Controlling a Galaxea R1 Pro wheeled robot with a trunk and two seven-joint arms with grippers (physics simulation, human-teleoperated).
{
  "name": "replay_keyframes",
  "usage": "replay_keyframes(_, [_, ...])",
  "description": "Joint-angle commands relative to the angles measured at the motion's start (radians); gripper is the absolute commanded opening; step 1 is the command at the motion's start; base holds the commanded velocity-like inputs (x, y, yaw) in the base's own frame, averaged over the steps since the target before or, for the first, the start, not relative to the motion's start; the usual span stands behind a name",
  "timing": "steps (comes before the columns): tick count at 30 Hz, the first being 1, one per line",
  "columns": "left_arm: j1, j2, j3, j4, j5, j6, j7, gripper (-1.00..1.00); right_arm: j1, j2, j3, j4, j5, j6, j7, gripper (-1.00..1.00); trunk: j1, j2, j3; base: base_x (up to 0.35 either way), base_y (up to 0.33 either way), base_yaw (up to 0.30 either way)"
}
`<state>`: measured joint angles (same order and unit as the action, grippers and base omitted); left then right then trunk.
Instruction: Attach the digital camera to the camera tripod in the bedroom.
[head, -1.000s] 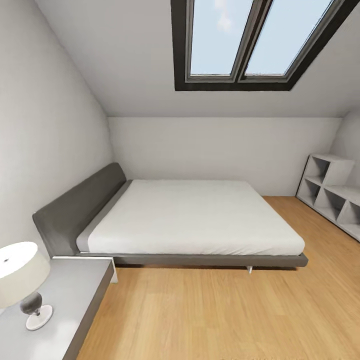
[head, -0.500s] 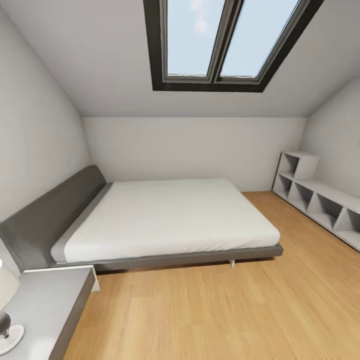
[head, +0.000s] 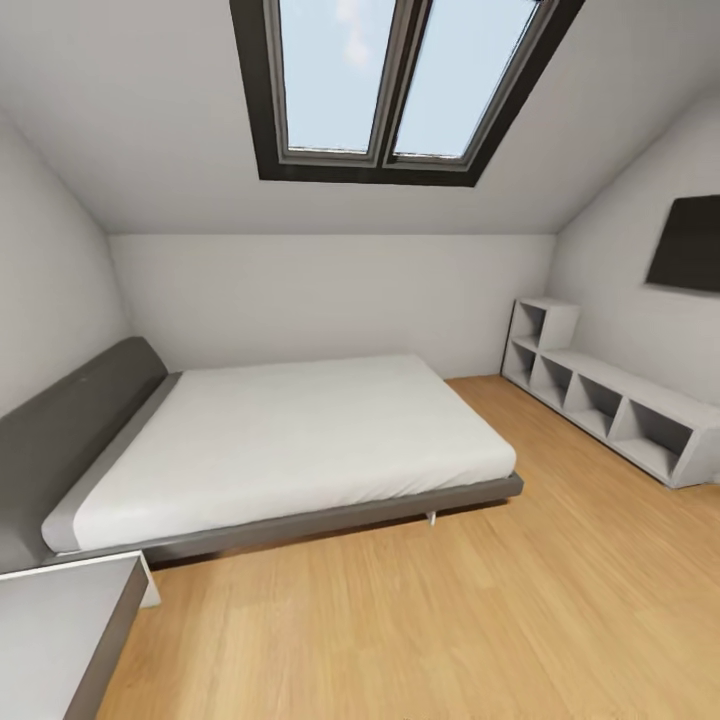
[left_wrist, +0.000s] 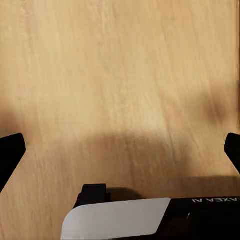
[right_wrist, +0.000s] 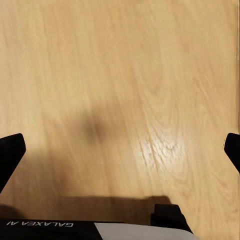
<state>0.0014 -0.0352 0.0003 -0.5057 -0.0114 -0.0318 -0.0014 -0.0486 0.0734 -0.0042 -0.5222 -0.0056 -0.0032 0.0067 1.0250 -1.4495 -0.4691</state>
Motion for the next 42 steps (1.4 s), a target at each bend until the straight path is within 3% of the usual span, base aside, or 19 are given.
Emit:
replay_keyframes(1, [0.000,0.000,0.000,0.000,-0.001,-0.002,0.000,1.00,-0.001,0.000,0.000,0.000,-0.001,-0.005,0.001,1.00,0.000,0.000,-0.001,0.000,0.000,-0.253])
replay_keyframes(42, [0.000,-0.005,-0.008,0.009,-0.002,-0.002,0.000,1.00,-0.001,-0.003,0.000,0.001,0.001,-0.029,0.002,1.00,0.000,0.000,-0.001,0.000,0.000,-0.253])
